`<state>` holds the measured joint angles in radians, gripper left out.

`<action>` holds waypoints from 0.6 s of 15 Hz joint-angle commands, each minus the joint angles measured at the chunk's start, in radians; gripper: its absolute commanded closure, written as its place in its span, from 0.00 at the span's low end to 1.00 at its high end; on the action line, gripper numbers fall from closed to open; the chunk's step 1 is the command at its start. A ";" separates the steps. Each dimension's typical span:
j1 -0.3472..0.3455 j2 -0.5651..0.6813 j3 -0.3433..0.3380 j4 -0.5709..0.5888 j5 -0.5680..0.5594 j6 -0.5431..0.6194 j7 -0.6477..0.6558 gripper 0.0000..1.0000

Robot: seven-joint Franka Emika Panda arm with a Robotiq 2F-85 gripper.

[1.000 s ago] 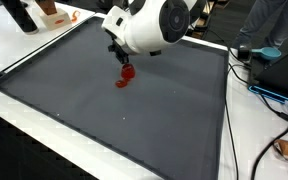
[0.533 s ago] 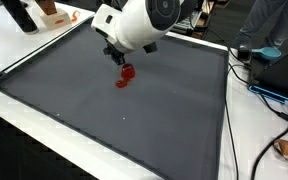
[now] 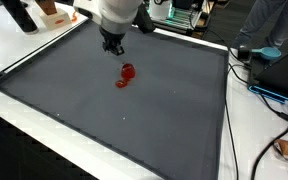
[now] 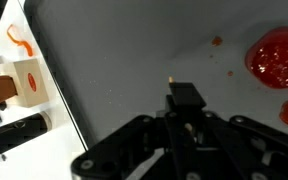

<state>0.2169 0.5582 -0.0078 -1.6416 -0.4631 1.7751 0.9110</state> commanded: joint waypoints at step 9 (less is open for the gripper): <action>-0.071 -0.266 0.022 -0.208 0.281 0.143 -0.274 0.97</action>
<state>0.1706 0.3766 -0.0005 -1.7565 -0.2463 1.8613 0.6956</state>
